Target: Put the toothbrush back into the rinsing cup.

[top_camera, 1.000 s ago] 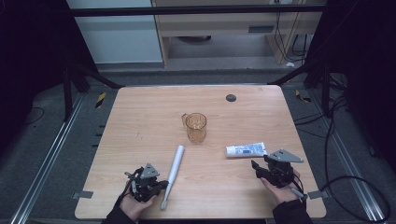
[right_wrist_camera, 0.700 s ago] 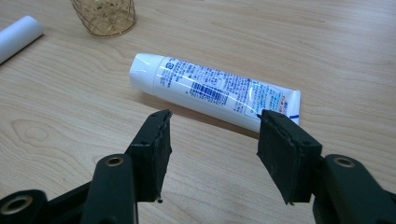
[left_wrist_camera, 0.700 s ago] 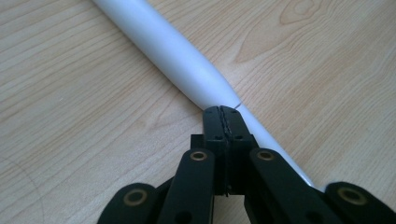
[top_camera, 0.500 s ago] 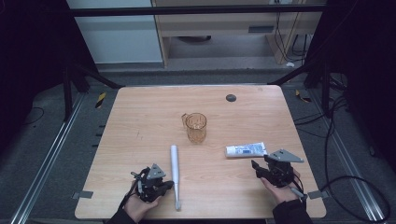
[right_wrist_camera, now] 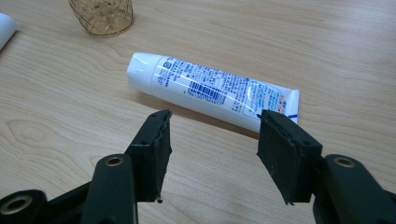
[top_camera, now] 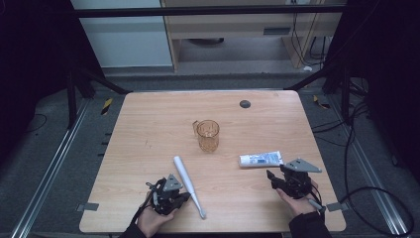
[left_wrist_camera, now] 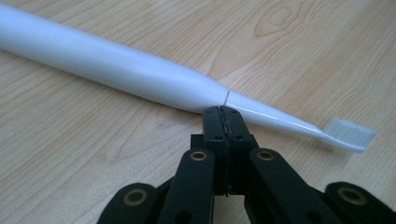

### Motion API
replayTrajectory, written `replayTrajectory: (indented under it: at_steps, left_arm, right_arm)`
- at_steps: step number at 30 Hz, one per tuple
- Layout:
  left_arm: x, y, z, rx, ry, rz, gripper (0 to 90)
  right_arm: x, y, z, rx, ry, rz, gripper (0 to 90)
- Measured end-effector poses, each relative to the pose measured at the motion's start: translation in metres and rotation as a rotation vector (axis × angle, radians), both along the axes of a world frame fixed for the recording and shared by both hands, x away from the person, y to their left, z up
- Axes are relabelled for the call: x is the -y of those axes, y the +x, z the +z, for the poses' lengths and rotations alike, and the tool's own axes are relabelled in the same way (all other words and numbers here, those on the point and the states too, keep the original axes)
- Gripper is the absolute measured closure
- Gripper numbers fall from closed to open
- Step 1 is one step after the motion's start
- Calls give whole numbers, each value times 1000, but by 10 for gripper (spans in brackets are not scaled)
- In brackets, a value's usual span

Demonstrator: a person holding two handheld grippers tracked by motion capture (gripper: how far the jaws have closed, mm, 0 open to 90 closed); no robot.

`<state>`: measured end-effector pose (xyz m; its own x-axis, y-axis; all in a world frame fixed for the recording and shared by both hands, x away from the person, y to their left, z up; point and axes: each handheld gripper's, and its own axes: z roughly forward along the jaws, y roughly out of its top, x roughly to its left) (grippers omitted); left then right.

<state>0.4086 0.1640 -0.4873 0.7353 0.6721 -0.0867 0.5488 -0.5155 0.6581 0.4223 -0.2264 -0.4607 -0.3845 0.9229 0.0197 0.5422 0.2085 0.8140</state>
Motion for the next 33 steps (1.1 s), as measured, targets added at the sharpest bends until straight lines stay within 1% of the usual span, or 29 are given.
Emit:
replayTrajectory:
  at_steps: [6,10,11,12,13,14,15,16,17,18,19,20,22,23,26,27,28,29,33]
  left_arm:
    - [2,1,1,4,-15,-3,897]
    - [-8,6,14,34,-58,32,897]
    - [-10,8,17,43,-64,42,896]
    - [-10,8,17,43,-64,42,897]
    - [-16,15,24,71,-65,66,897]
    - [-19,19,28,82,-73,80,897]
    - [-19,19,28,82,-73,80,896]
    - [-25,29,35,105,-74,111,897]
    - [-28,34,38,114,-81,130,896]
    - [-30,41,41,122,-81,143,896]
    - [-31,44,43,129,-84,151,896]
    - [-32,51,45,135,-78,159,897]
    - [-31,60,47,144,-79,166,896]
    - [-30,66,48,149,-72,168,896]
    - [-27,84,50,147,-66,175,897]
    - [-25,89,51,150,-60,174,897]
    - [-23,94,51,155,-52,171,897]
    - [-22,100,50,154,-42,170,897]
    - [-20,116,45,148,-12,172,897]
  right_arm:
    - [0,0,0,-1,0,-1,442]
    - [1,0,0,1,3,-5,442]
    - [1,0,0,1,4,-6,442]
    - [1,0,0,1,10,-9,443]
    - [1,0,-1,3,16,-10,442]
    - [1,1,-1,1,21,-10,442]
    - [1,1,-1,1,21,-10,442]
    - [0,1,-1,1,20,-13,442]
    - [0,1,-2,1,25,-13,442]
    - [-1,1,-2,1,29,-13,442]
    - [-1,1,-2,2,28,-13,442]
    - [-1,1,-2,1,27,-14,441]
    - [-1,1,-2,3,24,-12,440]
    - [-1,1,-2,3,24,-12,440]
    - [-1,2,-3,-1,24,-14,441]
    - [-1,2,-3,-8,30,-15,441]
    - [0,2,-3,-2,24,-13,441]
    - [-1,2,-3,-2,25,-12,441]
    - [-1,2,-4,-1,23,-10,439]
